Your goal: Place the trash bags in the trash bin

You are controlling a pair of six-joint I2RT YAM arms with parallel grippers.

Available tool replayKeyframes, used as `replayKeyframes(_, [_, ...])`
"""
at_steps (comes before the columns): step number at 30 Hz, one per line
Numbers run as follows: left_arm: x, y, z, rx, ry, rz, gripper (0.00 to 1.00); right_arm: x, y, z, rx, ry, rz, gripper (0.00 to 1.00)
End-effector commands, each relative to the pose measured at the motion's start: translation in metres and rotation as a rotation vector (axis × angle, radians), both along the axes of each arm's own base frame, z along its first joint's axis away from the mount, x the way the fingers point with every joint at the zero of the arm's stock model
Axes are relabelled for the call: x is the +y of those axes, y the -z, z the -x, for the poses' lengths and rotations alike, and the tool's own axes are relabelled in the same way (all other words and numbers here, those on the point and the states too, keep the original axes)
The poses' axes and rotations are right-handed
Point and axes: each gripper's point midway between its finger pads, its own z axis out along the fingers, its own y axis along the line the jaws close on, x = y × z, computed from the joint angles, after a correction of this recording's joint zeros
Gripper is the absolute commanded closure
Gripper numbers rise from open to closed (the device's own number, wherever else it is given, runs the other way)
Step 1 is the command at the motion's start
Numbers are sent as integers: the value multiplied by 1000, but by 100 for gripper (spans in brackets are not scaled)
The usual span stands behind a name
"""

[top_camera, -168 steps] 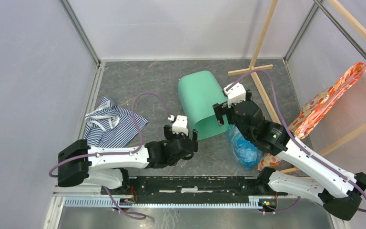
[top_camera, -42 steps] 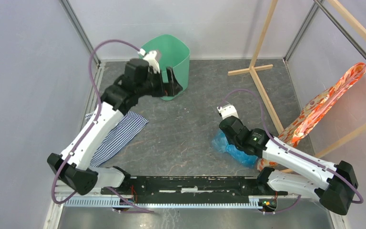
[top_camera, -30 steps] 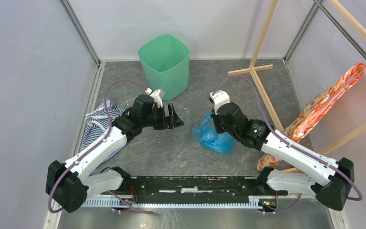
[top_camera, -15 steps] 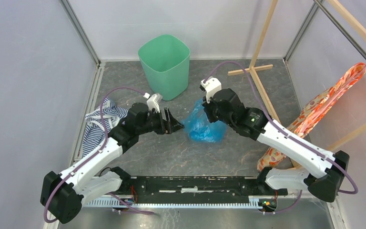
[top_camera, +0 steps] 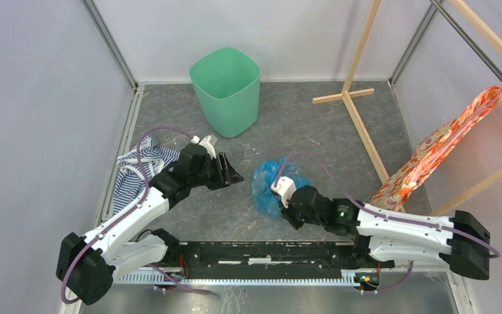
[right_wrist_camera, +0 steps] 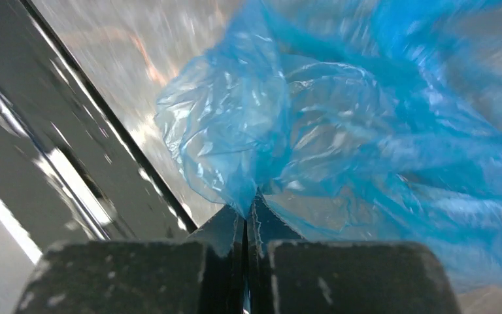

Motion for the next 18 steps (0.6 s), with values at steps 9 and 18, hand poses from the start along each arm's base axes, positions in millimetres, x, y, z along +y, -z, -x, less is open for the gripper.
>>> replayKeyframes(9, [-4,28,20,136,40,-5,34,4,14,9,-3,-57,29,28])
replayKeyframes(18, [-29,36,7,88,89,41,33,4,-49,2,-60,-32,-21,12])
